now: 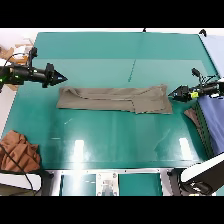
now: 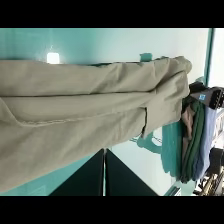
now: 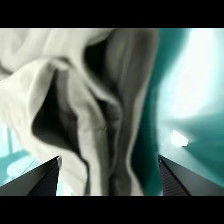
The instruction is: Fold the shirts.
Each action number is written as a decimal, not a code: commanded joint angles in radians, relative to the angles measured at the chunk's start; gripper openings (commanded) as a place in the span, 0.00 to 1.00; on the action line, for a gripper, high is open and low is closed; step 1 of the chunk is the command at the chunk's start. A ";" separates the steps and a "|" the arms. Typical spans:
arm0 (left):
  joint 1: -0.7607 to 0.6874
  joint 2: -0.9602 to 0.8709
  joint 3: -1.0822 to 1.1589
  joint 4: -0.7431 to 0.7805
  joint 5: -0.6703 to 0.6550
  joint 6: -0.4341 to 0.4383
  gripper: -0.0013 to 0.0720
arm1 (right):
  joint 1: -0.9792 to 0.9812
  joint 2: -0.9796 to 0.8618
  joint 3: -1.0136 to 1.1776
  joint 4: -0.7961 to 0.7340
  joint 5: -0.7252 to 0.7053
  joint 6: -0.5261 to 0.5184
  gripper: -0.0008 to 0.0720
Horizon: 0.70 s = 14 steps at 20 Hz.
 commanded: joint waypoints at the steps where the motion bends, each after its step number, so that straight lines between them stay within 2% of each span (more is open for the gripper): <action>1: -0.001 0.000 0.001 0.000 0.008 0.000 0.06 | 0.029 -0.011 -0.007 0.004 0.034 -0.016 0.97; 5: 0.000 0.000 0.001 -0.001 0.004 0.000 0.06 | 0.105 -0.041 -0.013 -0.032 0.014 -0.002 0.97; 9: -0.006 0.000 0.000 0.000 0.003 0.001 0.06 | 0.142 -0.055 -0.012 -0.055 -0.091 0.097 0.97; 11: -0.049 0.000 0.000 0.014 0.008 0.027 0.06 | 0.146 -0.055 -0.011 -0.052 -0.145 0.151 0.96; 12: -0.089 0.000 0.000 0.033 0.018 0.027 0.06 | 0.147 -0.055 -0.011 -0.053 -0.160 0.174 0.88; 13: -0.141 -0.003 0.000 0.060 0.046 0.027 0.06 | 0.147 -0.055 -0.011 -0.053 -0.159 0.184 0.42; 14: -0.196 -0.003 -0.001 0.089 0.087 0.027 0.06 | 0.147 -0.055 -0.011 -0.053 -0.159 0.194 0.15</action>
